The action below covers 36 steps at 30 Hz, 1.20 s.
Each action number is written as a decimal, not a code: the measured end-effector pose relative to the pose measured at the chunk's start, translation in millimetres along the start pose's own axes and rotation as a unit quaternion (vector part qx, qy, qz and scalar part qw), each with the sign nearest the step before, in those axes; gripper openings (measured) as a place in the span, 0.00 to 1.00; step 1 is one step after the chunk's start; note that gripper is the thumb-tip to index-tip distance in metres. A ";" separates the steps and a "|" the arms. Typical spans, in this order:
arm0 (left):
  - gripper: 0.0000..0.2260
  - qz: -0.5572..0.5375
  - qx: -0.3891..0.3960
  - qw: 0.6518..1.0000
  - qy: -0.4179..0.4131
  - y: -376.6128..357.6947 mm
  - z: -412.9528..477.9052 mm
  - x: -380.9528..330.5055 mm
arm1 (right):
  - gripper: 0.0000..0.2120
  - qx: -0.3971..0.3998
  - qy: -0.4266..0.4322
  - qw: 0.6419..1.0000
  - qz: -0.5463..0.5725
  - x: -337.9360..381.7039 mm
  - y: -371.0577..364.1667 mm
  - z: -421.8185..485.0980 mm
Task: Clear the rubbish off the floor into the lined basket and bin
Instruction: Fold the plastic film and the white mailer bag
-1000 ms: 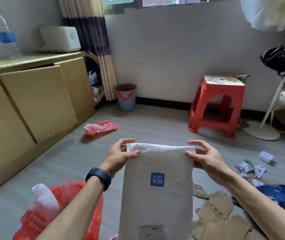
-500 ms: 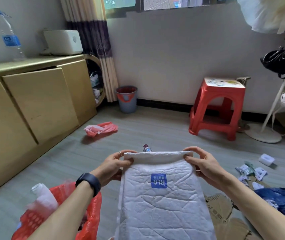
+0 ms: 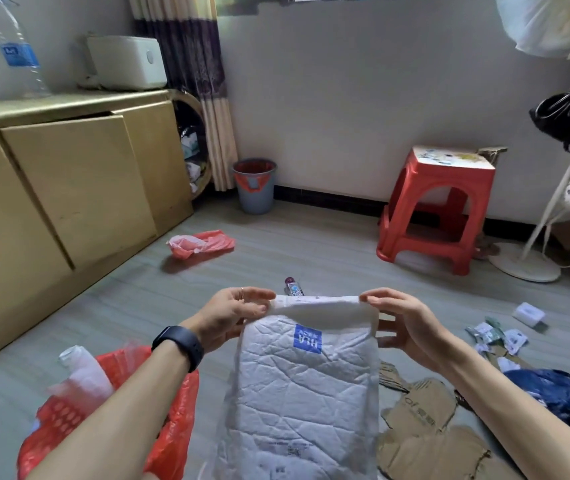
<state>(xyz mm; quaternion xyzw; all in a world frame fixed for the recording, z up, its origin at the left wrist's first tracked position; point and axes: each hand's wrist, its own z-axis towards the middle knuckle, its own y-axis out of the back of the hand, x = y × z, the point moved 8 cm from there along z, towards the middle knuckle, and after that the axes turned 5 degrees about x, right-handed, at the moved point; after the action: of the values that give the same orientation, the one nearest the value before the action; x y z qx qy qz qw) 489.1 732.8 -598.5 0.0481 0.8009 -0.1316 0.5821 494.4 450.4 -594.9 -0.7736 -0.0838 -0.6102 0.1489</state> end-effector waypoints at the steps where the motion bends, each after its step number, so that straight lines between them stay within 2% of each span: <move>1: 0.13 -0.006 -0.006 1.000 -0.008 2.0 -0.1 -0.8 | 0.16 -0.008 -0.003 1.000 0.006 -0.7 -1.0 0.8; 4: 0.17 -0.016 -0.018 1.000 -0.012 8.0 -2.8 -2.9 | 0.20 -0.006 -0.029 0.999 0.033 -7.5 -3.5 3.5; 7: 0.17 -0.007 -0.014 1.000 -0.002 10.5 -5.6 -0.9 | 0.17 0.039 -0.054 0.997 0.039 -14.1 -12.3 0.7; 10: 0.15 -0.003 -0.023 1.000 -0.004 16.3 -8.8 -0.4 | 0.13 0.048 -0.012 0.997 0.057 -9.6 -16.2 3.5; 13: 0.15 -0.016 -0.027 0.999 0.008 18.3 -9.9 3.4 | 0.14 0.030 0.010 0.996 0.079 -8.3 -14.1 8.3; 17: 0.16 0.038 0.029 0.997 0.059 15.3 -16.3 16.2 | 0.18 -0.004 0.018 0.997 0.074 -12.5 -11.3 9.7; 22: 0.16 0.025 0.020 0.998 0.062 17.0 -10.9 14.4 | 0.12 0.010 0.008 1.000 0.024 -16.2 -14.0 9.4; 26: 0.04 -0.005 0.041 0.996 0.080 12.1 -14.0 13.6 | 0.15 0.008 -0.016 1.000 0.001 -19.1 -15.2 8.2; 29: 0.06 0.023 -0.004 0.998 0.052 19.4 -11.3 11.8 | 0.18 0.028 -0.021 0.999 0.010 -17.4 -18.9 9.6; 31: 0.07 0.030 -0.033 0.998 0.032 23.7 -10.6 9.4 | 0.14 0.051 -0.019 0.998 0.030 -13.6 -29.4 8.8; 34: 0.14 0.012 -0.047 0.999 0.022 27.3 -9.2 9.0 | 0.15 0.012 0.005 1.000 0.023 -7.5 -34.8 7.7; 36: 0.12 0.012 -0.035 0.999 0.026 23.8 -8.7 9.3 | 0.16 -0.025 0.018 0.999 0.041 -7.4 -31.2 9.6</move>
<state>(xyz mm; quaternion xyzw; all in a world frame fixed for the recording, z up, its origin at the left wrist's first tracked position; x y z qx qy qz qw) 483.6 757.3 -608.5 0.0403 0.8193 -0.0951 0.5639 491.7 483.4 -600.0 -0.7690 -0.0343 -0.6190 0.1560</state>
